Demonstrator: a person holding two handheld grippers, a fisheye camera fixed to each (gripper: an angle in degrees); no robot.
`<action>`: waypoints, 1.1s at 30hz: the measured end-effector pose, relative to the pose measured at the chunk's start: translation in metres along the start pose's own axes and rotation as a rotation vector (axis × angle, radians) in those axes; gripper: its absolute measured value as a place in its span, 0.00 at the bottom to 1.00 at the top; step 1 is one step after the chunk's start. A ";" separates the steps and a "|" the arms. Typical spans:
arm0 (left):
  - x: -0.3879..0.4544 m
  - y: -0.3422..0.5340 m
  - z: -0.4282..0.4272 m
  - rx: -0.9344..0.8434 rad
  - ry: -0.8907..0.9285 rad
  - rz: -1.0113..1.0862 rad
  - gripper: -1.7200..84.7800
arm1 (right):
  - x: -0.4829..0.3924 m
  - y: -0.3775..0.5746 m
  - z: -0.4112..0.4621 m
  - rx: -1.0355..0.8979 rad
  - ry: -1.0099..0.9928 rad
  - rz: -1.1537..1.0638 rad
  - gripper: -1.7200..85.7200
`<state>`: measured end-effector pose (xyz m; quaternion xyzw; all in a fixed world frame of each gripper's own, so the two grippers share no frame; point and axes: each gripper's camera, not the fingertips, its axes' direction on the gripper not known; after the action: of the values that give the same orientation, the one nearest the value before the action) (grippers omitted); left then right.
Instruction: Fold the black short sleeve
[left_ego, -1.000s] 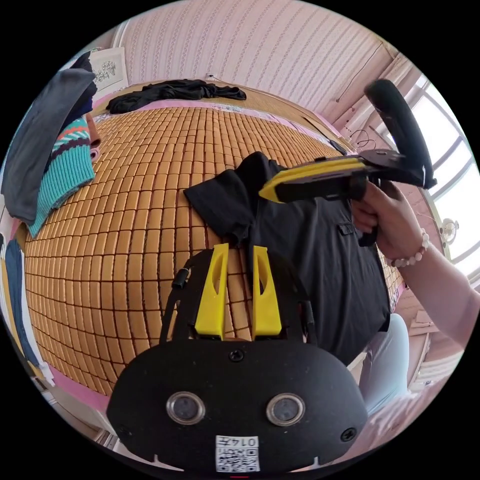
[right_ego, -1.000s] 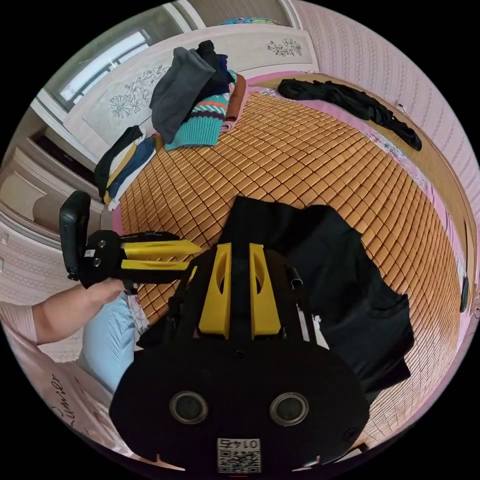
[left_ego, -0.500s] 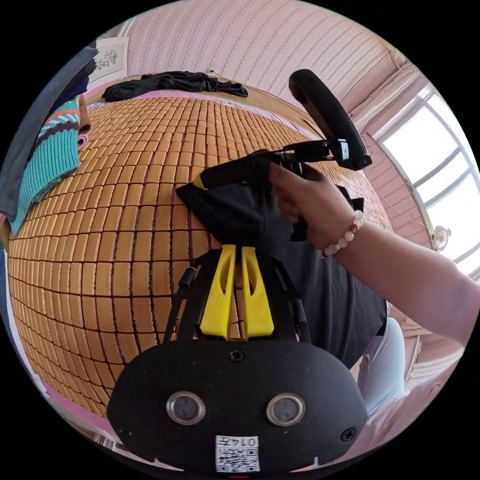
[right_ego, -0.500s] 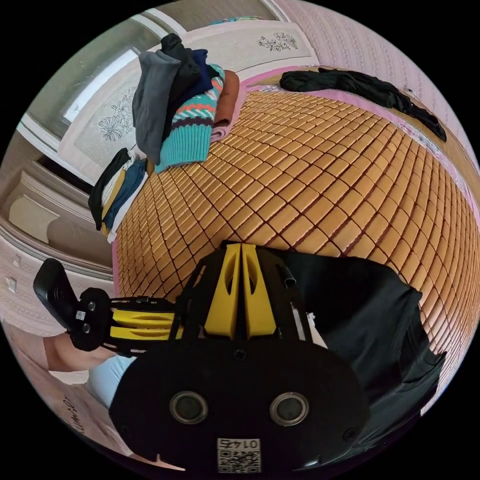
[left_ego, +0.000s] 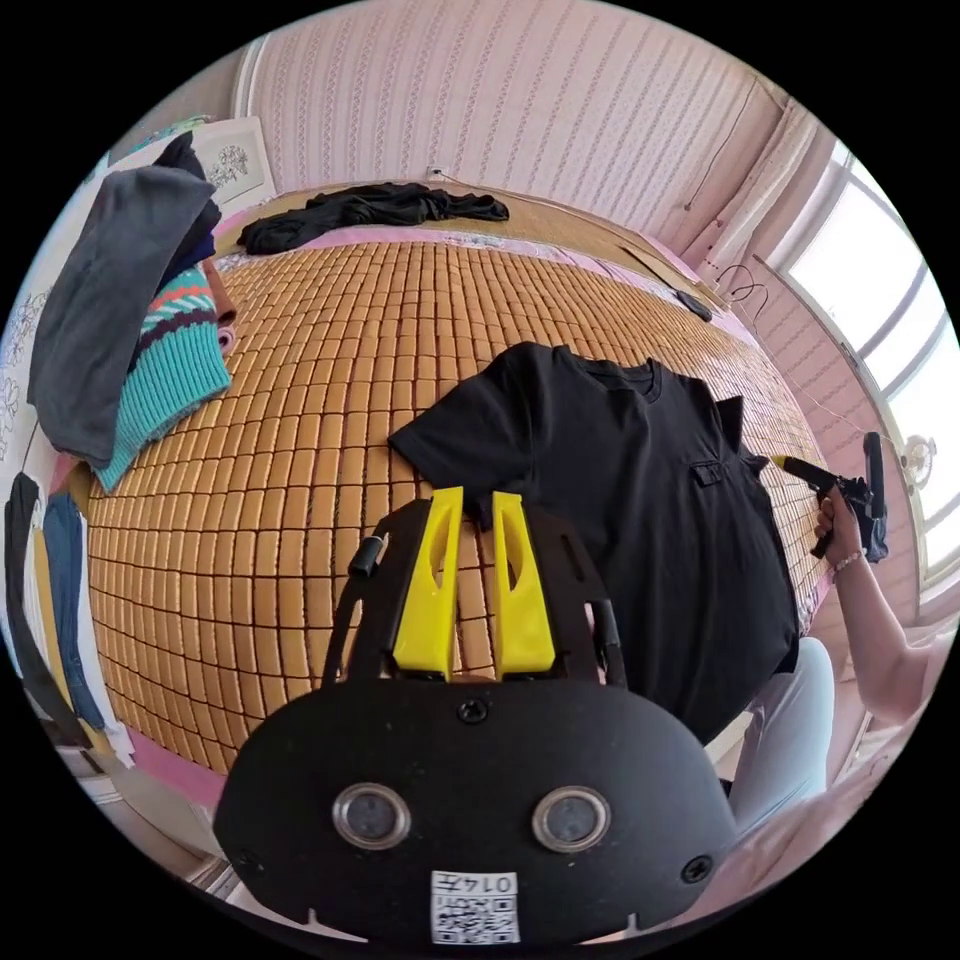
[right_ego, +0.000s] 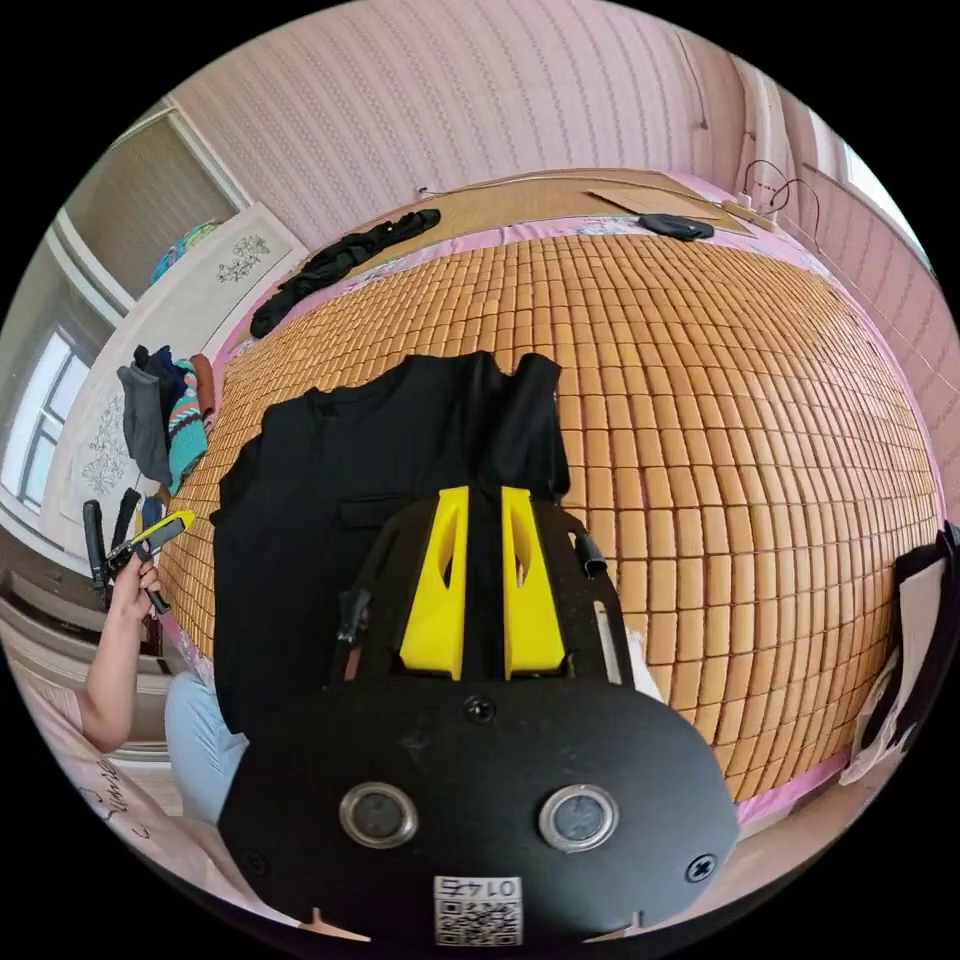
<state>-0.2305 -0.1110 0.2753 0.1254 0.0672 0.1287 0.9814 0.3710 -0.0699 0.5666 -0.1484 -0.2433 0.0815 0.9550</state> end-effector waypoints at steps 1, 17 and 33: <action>0.019 -0.013 0.001 -0.011 0.022 0.048 0.08 | 0.007 0.000 -0.001 0.001 -0.003 0.015 0.10; 0.418 -0.215 0.140 -0.123 0.217 0.743 0.09 | 0.058 0.006 0.012 -0.027 -0.123 -0.020 0.03; 0.510 -0.257 0.239 -0.220 0.179 0.703 0.04 | 0.100 0.035 -0.014 0.083 -0.218 0.086 0.03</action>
<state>0.3575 -0.2682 0.3862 0.0227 0.0915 0.4746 0.8752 0.4615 -0.0172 0.5877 -0.1094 -0.3354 0.1481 0.9239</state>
